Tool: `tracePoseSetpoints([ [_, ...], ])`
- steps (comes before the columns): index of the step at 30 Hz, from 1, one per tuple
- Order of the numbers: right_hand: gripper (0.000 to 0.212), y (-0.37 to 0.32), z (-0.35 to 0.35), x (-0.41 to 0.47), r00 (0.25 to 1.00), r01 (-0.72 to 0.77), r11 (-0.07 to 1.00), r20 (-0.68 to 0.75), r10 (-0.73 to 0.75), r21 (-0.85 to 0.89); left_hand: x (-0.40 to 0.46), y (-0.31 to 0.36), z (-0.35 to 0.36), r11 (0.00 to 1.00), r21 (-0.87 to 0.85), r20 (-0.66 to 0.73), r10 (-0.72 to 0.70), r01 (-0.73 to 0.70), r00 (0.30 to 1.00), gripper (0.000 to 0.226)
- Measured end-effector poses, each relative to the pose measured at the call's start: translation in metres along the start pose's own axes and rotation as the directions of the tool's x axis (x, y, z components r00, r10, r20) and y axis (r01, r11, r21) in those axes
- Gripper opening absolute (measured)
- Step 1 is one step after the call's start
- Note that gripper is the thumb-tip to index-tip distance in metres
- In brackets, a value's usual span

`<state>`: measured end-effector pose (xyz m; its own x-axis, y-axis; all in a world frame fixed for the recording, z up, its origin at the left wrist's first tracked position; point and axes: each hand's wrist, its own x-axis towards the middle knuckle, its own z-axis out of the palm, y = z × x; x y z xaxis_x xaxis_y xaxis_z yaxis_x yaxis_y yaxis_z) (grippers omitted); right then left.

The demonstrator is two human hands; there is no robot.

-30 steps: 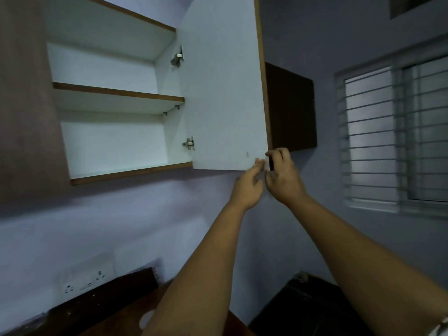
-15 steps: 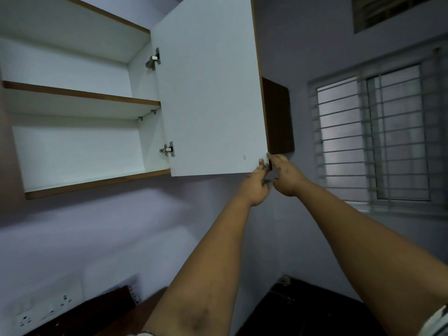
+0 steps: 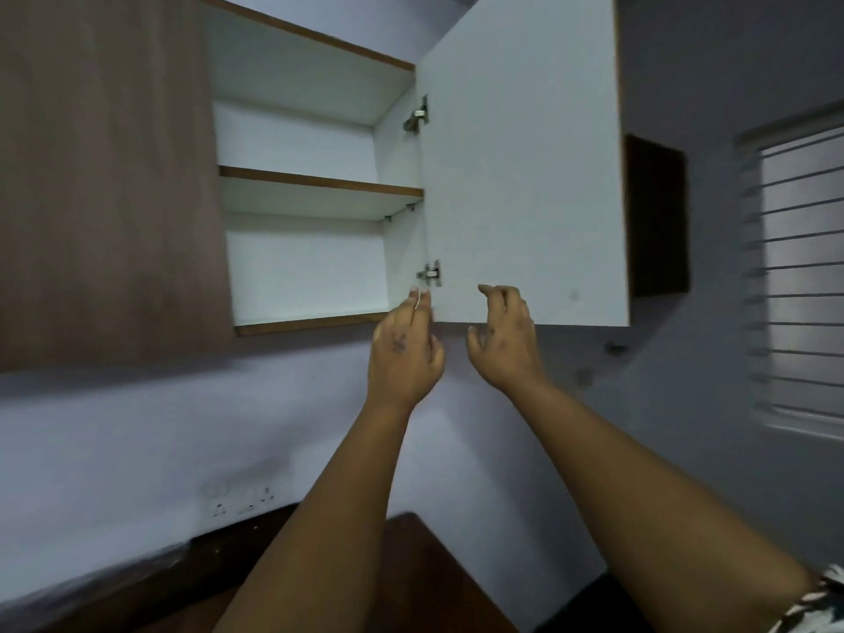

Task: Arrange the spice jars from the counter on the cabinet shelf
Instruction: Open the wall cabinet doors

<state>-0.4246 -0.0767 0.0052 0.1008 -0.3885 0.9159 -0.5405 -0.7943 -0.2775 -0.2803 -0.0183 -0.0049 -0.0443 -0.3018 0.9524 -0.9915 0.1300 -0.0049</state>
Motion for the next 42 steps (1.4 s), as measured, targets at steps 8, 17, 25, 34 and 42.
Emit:
tracePoseSetpoints([
  [8, 0.054, -0.118, 0.112, -0.005, 0.983, 0.113, 0.962, 0.110, -0.145, 0.250, -0.042, -0.127, -0.118, 0.909, 0.371, -0.043, -0.190, 0.192, 0.981, 0.087],
  [17, 0.052, -0.225, 0.222, 0.017, 0.972, 0.159, 0.888, 0.092, -0.218, 0.431, -0.051, -0.246, -0.184, 0.745, 0.650, 0.017, -0.213, 0.151, 0.977, 0.084],
  [25, 0.076, -0.262, 0.295, 0.074, 0.978, -0.113, 0.789, 0.206, -0.018, 0.604, -0.037, -0.336, -0.172, 0.638, 0.770, 0.182, -0.215, -0.004, 0.960, 0.094],
  [34, 0.049, -0.279, 0.321, 0.103, 0.807, -0.571, 0.425, 0.575, 0.135, 0.702, -0.030, -0.381, -0.132, 0.662, 0.750, -0.024, -0.011, 0.025, 1.000, 0.070],
  [42, 0.048, -0.286, 0.268, 0.083, 0.836, -0.533, 0.488, 0.519, 0.178, 0.691, -0.041, -0.339, -0.145, 0.691, 0.721, -0.028, -0.036, 0.045, 0.999, 0.055],
])
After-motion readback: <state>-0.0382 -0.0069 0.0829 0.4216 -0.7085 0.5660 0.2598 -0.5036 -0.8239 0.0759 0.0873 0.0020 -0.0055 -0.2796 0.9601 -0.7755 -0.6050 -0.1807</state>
